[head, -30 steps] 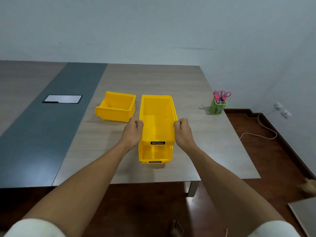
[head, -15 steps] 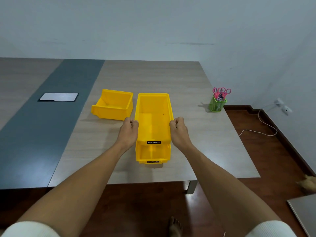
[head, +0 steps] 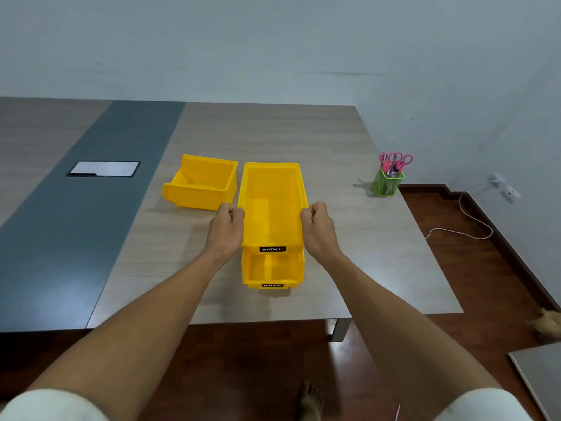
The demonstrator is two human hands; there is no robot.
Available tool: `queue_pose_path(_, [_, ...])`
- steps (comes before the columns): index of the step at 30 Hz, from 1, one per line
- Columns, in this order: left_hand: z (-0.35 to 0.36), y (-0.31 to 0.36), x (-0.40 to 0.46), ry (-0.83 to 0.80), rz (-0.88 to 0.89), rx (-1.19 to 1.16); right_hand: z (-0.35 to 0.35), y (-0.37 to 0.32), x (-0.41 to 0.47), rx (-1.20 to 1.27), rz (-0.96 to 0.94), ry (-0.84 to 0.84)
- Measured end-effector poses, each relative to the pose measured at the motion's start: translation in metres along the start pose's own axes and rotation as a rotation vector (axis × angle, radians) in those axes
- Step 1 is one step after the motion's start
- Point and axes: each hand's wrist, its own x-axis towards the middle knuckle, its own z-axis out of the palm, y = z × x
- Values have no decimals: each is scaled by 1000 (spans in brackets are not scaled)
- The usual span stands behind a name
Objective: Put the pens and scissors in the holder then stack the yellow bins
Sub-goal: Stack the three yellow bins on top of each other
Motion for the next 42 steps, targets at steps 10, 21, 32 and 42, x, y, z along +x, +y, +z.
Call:
queue_pose_path(10, [3, 0, 0, 27, 64, -6, -4, 2, -2, 1, -55, 84])
queue_pose_path(21, [9, -7, -10, 40, 62, 9, 0, 10, -4, -19, -37, 106])
queue_pose_path(32, [13, -16, -17, 61, 72, 3, -1, 15, -1, -27, -76, 92])
queue_pose_path(42, [15, -39, -31, -21, 41, -31, 5, 40, -5, 81, -55, -57])
